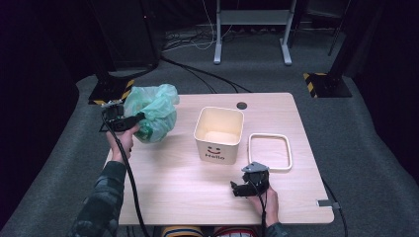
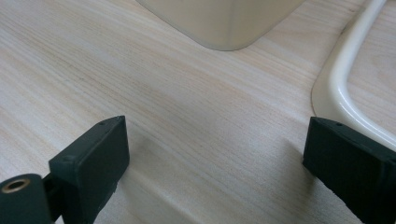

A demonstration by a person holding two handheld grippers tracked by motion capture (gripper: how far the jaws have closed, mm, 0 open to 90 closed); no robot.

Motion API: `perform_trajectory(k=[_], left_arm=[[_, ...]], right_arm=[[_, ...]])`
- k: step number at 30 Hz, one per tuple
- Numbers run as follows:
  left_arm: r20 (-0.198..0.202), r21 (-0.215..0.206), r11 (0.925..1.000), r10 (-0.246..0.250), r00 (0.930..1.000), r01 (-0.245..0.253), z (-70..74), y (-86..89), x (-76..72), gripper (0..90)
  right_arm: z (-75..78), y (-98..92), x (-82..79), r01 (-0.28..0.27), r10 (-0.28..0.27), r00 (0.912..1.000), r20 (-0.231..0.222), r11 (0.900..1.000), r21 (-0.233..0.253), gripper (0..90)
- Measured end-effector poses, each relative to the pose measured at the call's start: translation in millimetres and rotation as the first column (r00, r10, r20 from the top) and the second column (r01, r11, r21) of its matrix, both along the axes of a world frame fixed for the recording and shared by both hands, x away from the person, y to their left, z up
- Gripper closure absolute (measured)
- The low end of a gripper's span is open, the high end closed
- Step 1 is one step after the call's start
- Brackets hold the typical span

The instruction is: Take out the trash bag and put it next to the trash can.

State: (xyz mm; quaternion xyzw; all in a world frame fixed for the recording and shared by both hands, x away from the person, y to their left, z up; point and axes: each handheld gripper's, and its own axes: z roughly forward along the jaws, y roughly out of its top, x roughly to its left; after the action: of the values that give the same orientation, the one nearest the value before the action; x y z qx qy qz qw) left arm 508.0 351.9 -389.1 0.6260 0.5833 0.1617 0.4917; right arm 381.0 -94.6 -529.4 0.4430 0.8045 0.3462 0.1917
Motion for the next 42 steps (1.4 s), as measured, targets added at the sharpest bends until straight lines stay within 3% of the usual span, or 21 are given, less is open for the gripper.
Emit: perform_trajectory(k=[9,17,23,27,32,37,42], left_arm=[[-0.011,-0.001,0.9998,0.018,0.9998,-0.018,-5.6,5.5,4.6,87.1],[-0.033,0.045,0.9988,0.019,0.9993,-0.018,-17.5,5.4,10.2,87.0],[-0.071,0.063,0.9979,-0.010,0.9974,0.014,-31.8,0.5,12.5,86.1],[-0.079,0.063,0.9974,-0.031,0.9964,0.036,-32.8,0.3,10.9,83.9],[-0.097,0.063,0.9958,-0.060,0.9934,0.067,-33.3,0.7,9.4,70.8],[-0.118,0.074,0.9934,-0.078,0.9900,0.088,-33.2,-2.5,-2.1,40.1],[-0.111,0.111,0.9890,-0.085,0.9901,0.098,-27.9,-3.9,-21.1,23.0]], right_arm=[[0.0,0.1,-0.1,0.001,-0.001,1.0000,0.001,1.000,0.000,6.1],[-0.1,0.2,-0.2,0.002,-0.002,1.0000,0.002,1.000,-0.001,6.1],[-0.1,0.2,-0.1,0.002,-0.002,1.0000,0.002,1.000,-0.001,6.1],[-0.1,0.2,-0.2,0.003,-0.003,1.0000,0.003,1.000,-0.002,6.2],[0.0,0.1,-0.2,0.003,-0.003,1.0000,0.003,1.000,-0.002,6.2],[0.0,-0.1,-0.2,0.000,0.000,1.0000,0.002,1.000,0.000,6.4],[0.1,-0.2,-0.3,0.000,0.000,1.0000,0.001,1.000,0.001,6.5]])
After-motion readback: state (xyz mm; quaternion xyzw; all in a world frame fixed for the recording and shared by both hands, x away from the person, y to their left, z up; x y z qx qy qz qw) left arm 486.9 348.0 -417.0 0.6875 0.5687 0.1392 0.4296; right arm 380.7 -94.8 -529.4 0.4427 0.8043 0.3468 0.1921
